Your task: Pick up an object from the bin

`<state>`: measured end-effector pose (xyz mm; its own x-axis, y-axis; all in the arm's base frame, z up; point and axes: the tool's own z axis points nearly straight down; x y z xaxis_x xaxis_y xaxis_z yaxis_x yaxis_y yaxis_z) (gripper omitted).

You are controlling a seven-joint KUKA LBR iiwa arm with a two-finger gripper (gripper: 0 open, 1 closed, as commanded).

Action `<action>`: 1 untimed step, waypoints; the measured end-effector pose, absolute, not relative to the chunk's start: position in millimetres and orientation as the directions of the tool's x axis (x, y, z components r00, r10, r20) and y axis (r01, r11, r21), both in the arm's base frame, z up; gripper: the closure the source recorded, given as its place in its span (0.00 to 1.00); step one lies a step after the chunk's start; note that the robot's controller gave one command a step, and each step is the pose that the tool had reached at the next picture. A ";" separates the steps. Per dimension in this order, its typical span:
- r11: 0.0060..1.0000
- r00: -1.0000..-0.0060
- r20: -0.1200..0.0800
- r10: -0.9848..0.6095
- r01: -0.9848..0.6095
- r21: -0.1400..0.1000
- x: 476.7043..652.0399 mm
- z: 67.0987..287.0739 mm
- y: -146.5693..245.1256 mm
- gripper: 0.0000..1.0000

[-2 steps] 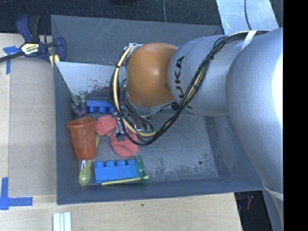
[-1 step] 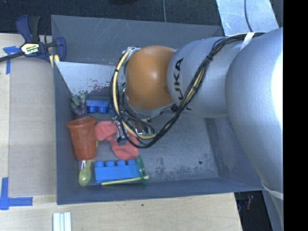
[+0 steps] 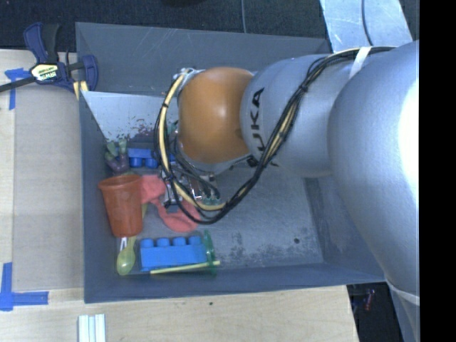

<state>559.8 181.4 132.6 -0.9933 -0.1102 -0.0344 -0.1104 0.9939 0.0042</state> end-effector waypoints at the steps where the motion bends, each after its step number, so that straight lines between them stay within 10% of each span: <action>1: 0.962 -0.962 -0.031 -0.273 -0.273 -0.001 588.4 94.2 146.8 1.00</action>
Offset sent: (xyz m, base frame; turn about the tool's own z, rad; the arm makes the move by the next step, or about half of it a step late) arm -0.0266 0.0029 0.2737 0.0862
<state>588.4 146.8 94.2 -0.9615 -0.2730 -0.0308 -0.2731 0.9620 -0.0005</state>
